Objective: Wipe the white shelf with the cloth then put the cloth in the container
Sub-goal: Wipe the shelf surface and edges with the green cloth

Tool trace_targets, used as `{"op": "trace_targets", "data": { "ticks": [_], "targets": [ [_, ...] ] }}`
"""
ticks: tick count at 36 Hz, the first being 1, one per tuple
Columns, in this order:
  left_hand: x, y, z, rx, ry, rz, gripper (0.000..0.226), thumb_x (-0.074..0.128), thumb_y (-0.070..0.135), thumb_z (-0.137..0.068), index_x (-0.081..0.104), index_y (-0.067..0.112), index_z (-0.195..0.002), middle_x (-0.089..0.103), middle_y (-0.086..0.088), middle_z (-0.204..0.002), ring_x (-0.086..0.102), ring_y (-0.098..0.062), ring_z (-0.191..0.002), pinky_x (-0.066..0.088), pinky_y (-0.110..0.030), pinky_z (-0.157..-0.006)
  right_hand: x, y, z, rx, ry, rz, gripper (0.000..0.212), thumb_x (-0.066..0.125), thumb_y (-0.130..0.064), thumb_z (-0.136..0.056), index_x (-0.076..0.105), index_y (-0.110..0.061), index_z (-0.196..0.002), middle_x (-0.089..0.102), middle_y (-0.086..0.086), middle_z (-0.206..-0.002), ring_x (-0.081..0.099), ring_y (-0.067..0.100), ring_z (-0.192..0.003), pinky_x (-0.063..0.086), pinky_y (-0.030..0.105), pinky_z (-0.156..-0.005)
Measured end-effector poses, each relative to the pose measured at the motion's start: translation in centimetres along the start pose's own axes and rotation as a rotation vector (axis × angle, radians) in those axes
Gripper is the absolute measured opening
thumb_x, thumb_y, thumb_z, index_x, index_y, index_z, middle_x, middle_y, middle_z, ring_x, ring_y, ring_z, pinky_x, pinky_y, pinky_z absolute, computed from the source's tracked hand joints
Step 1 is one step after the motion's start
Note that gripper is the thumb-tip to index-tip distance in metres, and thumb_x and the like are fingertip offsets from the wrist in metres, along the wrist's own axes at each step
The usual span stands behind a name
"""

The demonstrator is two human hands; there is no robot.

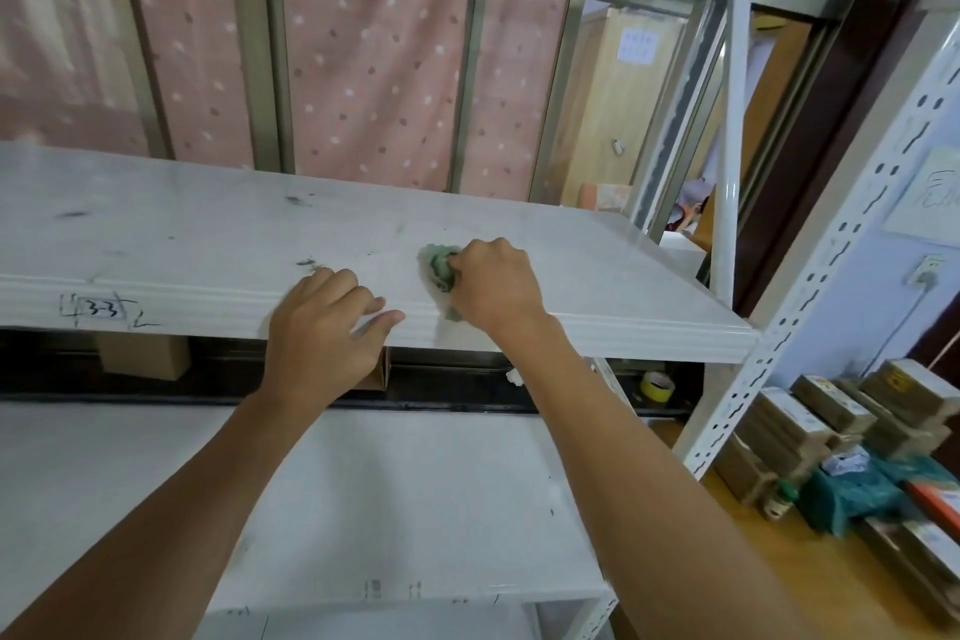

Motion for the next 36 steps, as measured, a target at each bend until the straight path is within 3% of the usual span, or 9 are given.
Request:
{"op": "trace_targets", "data": {
  "ticks": [4, 10, 15, 19, 22, 25, 28, 33, 36],
  "targets": [
    [-0.2, -0.2, -0.4, -0.003, -0.019, 0.032, 0.029, 0.083, 0.024, -0.086, 0.069, 0.006, -0.069, 0.06, -0.004, -0.067, 0.055, -0.025, -0.063, 0.048, -0.036, -0.06, -0.9, 1.8, 0.1, 0.075, -0.048, 0.025, 0.019, 0.046, -0.01, -0.085, 0.063, -0.009, -0.095, 0.059, 0.009, -0.092, 0.052, 0.028, -0.079, 0.038, 0.032, -0.065],
    [-0.4, -0.4, -1.3, -0.015, -0.083, 0.037, 0.027, 0.085, 0.027, -0.078, 0.069, 0.009, -0.064, 0.063, 0.0, -0.064, 0.058, -0.023, -0.062, 0.05, -0.034, -0.055, -0.9, 9.2, 0.3, 0.353, -0.048, 0.001, 0.017, 0.048, -0.012, -0.087, 0.059, -0.002, -0.097, 0.062, 0.017, -0.095, 0.062, 0.035, -0.088, 0.054, 0.038, -0.071],
    [-0.4, -0.3, -1.4, -0.005, -0.076, 0.023, 0.028, 0.085, 0.027, -0.077, 0.068, 0.011, -0.062, 0.061, 0.0, -0.063, 0.055, -0.023, -0.06, 0.049, -0.033, -0.053, -0.7, 11.0, -1.6, 0.416, -0.077, -0.06, 0.013, 0.052, -0.008, -0.084, 0.056, -0.002, -0.094, 0.059, 0.018, -0.097, 0.06, 0.037, -0.092, 0.047, 0.034, -0.064],
    [-0.2, 0.0, -1.4, -0.006, -0.104, -0.008, 0.029, 0.081, 0.025, -0.079, 0.065, 0.01, -0.062, 0.059, -0.001, -0.063, 0.054, -0.025, -0.06, 0.047, -0.034, -0.053, -0.2, 9.9, -3.2, 0.317, -0.125, 0.021, 0.013, 0.054, -0.013, -0.085, 0.059, -0.005, -0.093, 0.063, 0.014, -0.097, 0.062, 0.033, -0.092, 0.047, 0.032, -0.066],
    [-0.1, 0.9, -1.6, 0.017, -0.146, 0.008, 0.029, 0.079, 0.026, -0.083, 0.062, 0.009, -0.066, 0.056, -0.001, -0.068, 0.051, -0.023, -0.064, 0.045, -0.034, -0.054, 0.0, 7.3, -3.4, 0.068, -0.086, 0.101, 0.025, 0.048, -0.016, -0.088, 0.07, -0.015, -0.102, 0.057, 0.006, -0.085, 0.059, 0.03, -0.09, 0.045, 0.032, -0.071],
    [0.7, 2.2, -1.9, 0.046, -0.161, 0.091, 0.028, 0.08, 0.036, -0.084, 0.069, 0.011, -0.076, 0.062, 0.0, -0.078, 0.054, -0.021, -0.071, 0.046, -0.03, -0.059, -0.1, 4.6, -2.5, -0.116, -0.066, 0.022, 0.03, 0.047, -0.021, -0.094, 0.071, -0.028, -0.111, 0.066, 0.005, -0.091, 0.059, 0.029, -0.088, 0.047, 0.032, -0.076],
    [1.6, 2.9, -1.9, 0.083, -0.153, 0.09, 0.027, 0.08, 0.035, -0.087, 0.071, 0.01, -0.081, 0.066, -0.001, -0.081, 0.057, -0.024, -0.072, 0.051, -0.034, -0.062, -0.6, 3.2, -1.5, -0.211, -0.074, -0.074, 0.035, 0.046, -0.022, -0.097, 0.068, -0.031, -0.123, 0.071, 0.007, -0.101, 0.053, 0.026, -0.082, 0.045, 0.032, -0.071],
    [1.7, 2.9, -1.7, 0.101, -0.108, 0.068, 0.024, 0.078, 0.026, -0.091, 0.07, 0.009, -0.076, 0.064, -0.003, -0.077, 0.056, -0.023, -0.069, 0.051, -0.035, -0.06, -0.7, 4.4, -1.8, -0.178, -0.079, -0.222, 0.034, 0.051, -0.017, -0.094, 0.07, -0.029, -0.12, 0.072, 0.004, -0.108, 0.058, 0.03, -0.097, 0.046, 0.031, -0.077],
    [1.6, 2.6, -2.0, 0.102, -0.112, 0.056, 0.028, 0.078, 0.028, -0.09, 0.069, 0.011, -0.069, 0.059, -0.001, -0.067, 0.052, -0.022, -0.061, 0.048, -0.034, -0.053, -0.2, 6.2, -2.3, -0.122, -0.076, -0.179, 0.033, 0.05, -0.017, -0.094, 0.072, -0.028, -0.117, 0.072, 0.004, -0.103, 0.059, 0.029, -0.096, 0.047, 0.032, -0.077]
  ]
}}
Point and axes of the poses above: each hand's wrist, its own z-axis away from the middle knuckle, its own x-axis out of the palm, y = z × x, the point moved 1 cm from there along -z, towards the middle knuckle
